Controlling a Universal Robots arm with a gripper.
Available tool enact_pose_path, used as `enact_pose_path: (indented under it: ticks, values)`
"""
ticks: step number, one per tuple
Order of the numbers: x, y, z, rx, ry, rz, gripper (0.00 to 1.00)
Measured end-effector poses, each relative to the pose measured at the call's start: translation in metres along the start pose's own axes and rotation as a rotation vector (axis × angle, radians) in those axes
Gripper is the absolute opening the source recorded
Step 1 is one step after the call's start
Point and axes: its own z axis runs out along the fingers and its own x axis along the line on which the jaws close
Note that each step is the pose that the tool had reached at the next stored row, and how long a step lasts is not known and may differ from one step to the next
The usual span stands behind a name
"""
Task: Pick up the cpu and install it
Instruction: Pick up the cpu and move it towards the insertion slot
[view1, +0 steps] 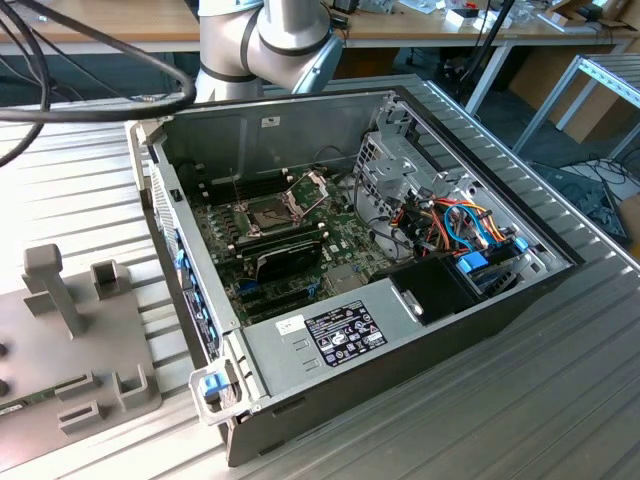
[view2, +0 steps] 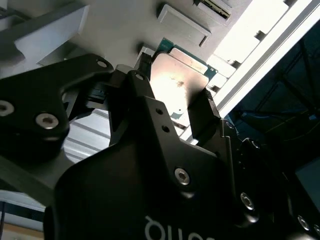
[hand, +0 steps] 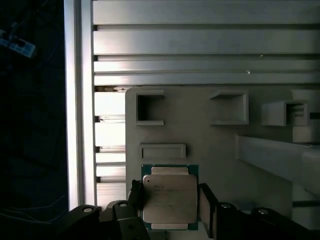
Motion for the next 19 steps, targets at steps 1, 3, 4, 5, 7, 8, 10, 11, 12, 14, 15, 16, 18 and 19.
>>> enact_pose_path:
  ticks: [1,3,4,5,7,8,10,11,12,14,15,16,18,19]
  values:
    - [0.0,0.0002,-0.0031,0.0,-0.0006,0.0,0.55]
    - [-0.0001,0.0006,-0.0089,0.0,-0.002,0.0,0.55]
    - [-0.0001,0.0009,-0.0131,0.0,-0.0028,0.0,0.55]
    - [-0.0002,0.0011,-0.0164,0.0,-0.0034,0.0,0.55]
    - [-0.0002,0.0015,-0.0224,0.0,-0.0047,0.0,0.55]
    - [-0.0002,0.0017,-0.0249,0.0001,-0.0053,0.0,0.55]
    - [-0.0003,0.0022,-0.0313,0.0005,-0.0064,0.0,0.55]
    - [-0.0004,0.0024,-0.0339,0.0007,-0.0069,0.0,0.55]
    - [-0.0004,0.0026,-0.0366,0.0009,-0.0073,0.0,0.55]
    - [-0.0004,0.0033,-0.0435,0.0014,-0.0084,0.0,0.55]
    - [-0.0005,0.0036,-0.0465,0.0016,-0.009,0.0,0.55]
    - [-0.0005,0.0043,-0.0535,0.0021,-0.0103,0.0,0.55]
    - [-0.0006,0.0052,-0.06,0.0026,-0.0121,0.0,0.55]
    - [-0.0007,0.0056,-0.0645,0.0027,-0.0133,0.0,0.55]
